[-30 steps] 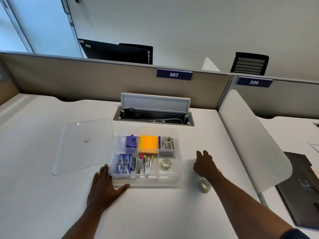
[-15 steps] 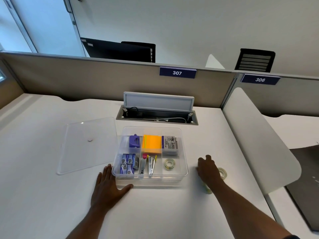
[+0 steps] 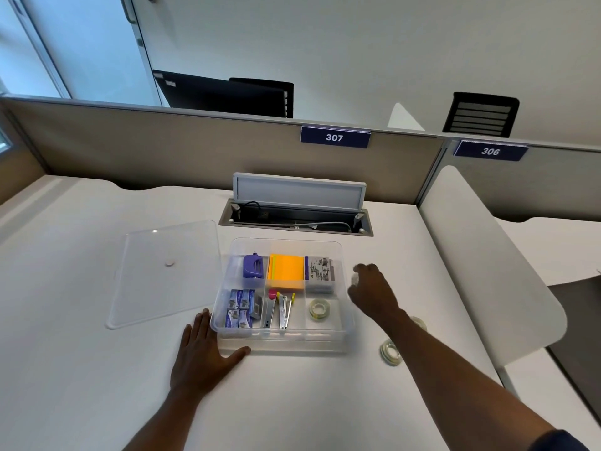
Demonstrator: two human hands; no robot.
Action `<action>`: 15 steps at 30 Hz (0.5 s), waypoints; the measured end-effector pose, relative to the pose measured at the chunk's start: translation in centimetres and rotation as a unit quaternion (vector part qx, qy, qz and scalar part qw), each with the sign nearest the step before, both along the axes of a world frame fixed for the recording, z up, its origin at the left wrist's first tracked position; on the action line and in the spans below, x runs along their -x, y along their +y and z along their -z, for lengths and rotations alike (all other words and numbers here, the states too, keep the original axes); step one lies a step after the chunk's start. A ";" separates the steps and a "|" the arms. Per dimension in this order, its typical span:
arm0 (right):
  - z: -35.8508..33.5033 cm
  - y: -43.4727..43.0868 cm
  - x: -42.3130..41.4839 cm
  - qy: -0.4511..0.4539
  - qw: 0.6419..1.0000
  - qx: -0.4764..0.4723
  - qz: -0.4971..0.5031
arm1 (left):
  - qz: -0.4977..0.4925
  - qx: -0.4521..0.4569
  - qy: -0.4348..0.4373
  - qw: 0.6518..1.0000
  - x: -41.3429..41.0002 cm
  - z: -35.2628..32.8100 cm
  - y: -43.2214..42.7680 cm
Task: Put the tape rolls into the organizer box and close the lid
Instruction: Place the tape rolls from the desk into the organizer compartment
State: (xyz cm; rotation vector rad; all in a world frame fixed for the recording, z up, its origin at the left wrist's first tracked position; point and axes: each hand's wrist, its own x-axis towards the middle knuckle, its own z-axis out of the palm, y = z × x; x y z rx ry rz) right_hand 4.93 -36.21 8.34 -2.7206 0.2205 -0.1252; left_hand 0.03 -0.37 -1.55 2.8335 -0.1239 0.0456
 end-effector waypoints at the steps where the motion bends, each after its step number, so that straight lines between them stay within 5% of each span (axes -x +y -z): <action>1: -0.6 0.9 -0.3 0.007 0.999 -0.019 -0.038 | 0.000 -0.001 0.000 1.000 0.0 0.0 0.0; 9: -0.7 5.4 0.2 0.201 0.958 0.002 -0.207 | -0.002 -0.001 0.001 1.000 0.0 0.0 0.0; 15: -0.1 4.5 0.2 0.159 0.969 -0.065 -0.178 | -0.003 0.004 0.004 1.000 0.0 0.1 -0.1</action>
